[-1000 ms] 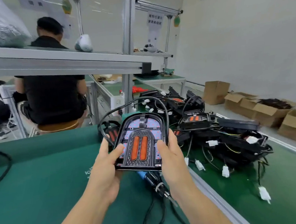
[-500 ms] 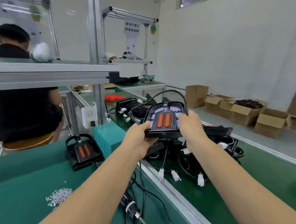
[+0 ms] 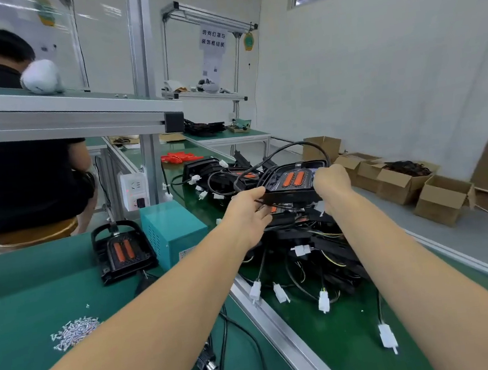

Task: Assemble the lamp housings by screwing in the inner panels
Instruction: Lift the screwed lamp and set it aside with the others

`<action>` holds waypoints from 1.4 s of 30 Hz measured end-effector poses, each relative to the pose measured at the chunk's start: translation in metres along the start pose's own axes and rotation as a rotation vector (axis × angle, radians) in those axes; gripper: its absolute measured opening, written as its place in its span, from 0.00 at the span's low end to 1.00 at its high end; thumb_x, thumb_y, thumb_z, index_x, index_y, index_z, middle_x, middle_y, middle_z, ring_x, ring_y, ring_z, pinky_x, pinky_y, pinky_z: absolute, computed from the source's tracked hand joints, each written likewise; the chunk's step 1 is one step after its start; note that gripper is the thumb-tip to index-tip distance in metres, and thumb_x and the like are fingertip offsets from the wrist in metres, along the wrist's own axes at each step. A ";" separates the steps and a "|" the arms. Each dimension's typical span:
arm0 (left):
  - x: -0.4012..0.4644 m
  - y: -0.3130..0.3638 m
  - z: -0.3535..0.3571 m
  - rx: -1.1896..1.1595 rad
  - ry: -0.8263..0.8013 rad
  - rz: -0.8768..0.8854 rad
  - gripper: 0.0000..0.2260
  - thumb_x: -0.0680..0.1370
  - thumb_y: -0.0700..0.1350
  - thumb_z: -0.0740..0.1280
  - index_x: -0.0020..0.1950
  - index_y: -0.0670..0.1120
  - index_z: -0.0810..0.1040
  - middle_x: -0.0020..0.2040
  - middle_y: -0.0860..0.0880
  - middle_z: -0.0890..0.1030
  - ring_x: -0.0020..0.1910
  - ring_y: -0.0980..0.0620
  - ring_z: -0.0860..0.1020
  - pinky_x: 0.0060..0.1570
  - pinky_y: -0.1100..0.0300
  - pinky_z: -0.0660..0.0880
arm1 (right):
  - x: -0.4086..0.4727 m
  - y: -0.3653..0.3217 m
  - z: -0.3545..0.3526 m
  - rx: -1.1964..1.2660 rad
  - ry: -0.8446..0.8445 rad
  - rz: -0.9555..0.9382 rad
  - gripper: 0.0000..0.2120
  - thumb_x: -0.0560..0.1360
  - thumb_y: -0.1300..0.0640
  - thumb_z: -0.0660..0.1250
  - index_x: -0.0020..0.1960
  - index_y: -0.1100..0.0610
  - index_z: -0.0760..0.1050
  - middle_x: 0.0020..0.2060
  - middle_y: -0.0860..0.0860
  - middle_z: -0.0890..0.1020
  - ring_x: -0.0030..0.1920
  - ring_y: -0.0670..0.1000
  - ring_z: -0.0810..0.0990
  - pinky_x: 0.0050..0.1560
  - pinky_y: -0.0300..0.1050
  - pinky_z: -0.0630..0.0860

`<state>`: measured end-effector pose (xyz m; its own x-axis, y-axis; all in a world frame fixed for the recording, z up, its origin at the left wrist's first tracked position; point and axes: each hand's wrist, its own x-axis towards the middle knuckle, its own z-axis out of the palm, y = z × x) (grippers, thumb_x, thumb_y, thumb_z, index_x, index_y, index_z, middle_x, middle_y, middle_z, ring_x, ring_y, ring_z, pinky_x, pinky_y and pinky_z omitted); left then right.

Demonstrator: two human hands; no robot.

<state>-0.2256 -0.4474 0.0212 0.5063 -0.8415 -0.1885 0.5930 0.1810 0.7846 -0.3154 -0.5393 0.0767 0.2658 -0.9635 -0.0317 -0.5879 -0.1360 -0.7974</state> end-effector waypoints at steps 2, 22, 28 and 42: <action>0.000 0.000 0.001 -0.007 0.006 0.001 0.09 0.81 0.40 0.60 0.60 0.40 0.71 0.65 0.43 0.73 0.60 0.46 0.74 0.70 0.51 0.63 | 0.005 0.005 0.000 -0.588 0.078 -0.188 0.18 0.81 0.54 0.61 0.69 0.56 0.68 0.66 0.52 0.72 0.63 0.51 0.73 0.48 0.38 0.65; 0.011 -0.029 -0.013 0.999 -0.170 0.263 0.32 0.80 0.40 0.61 0.79 0.48 0.47 0.79 0.56 0.41 0.77 0.55 0.48 0.71 0.60 0.51 | 0.049 0.029 0.022 -0.374 0.081 -0.197 0.14 0.81 0.54 0.54 0.55 0.62 0.74 0.63 0.62 0.75 0.61 0.62 0.74 0.56 0.50 0.70; 0.019 -0.031 -0.019 1.063 -0.191 0.265 0.35 0.80 0.38 0.60 0.79 0.51 0.42 0.78 0.56 0.39 0.77 0.57 0.43 0.71 0.62 0.46 | 0.040 0.039 0.021 -0.712 0.003 -0.460 0.28 0.78 0.32 0.52 0.57 0.54 0.77 0.50 0.55 0.80 0.52 0.57 0.77 0.47 0.48 0.73; 0.016 -0.030 -0.026 1.697 -0.127 0.392 0.36 0.77 0.41 0.63 0.79 0.48 0.46 0.78 0.51 0.38 0.77 0.50 0.45 0.75 0.48 0.50 | 0.045 0.052 0.034 -0.789 0.206 -0.542 0.34 0.77 0.30 0.47 0.52 0.56 0.79 0.40 0.53 0.79 0.49 0.58 0.78 0.40 0.46 0.69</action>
<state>-0.2187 -0.4532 -0.0208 0.3499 -0.9283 0.1260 -0.8407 -0.2518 0.4794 -0.3083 -0.5821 0.0136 0.5561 -0.7359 0.3863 -0.7874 -0.6153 -0.0385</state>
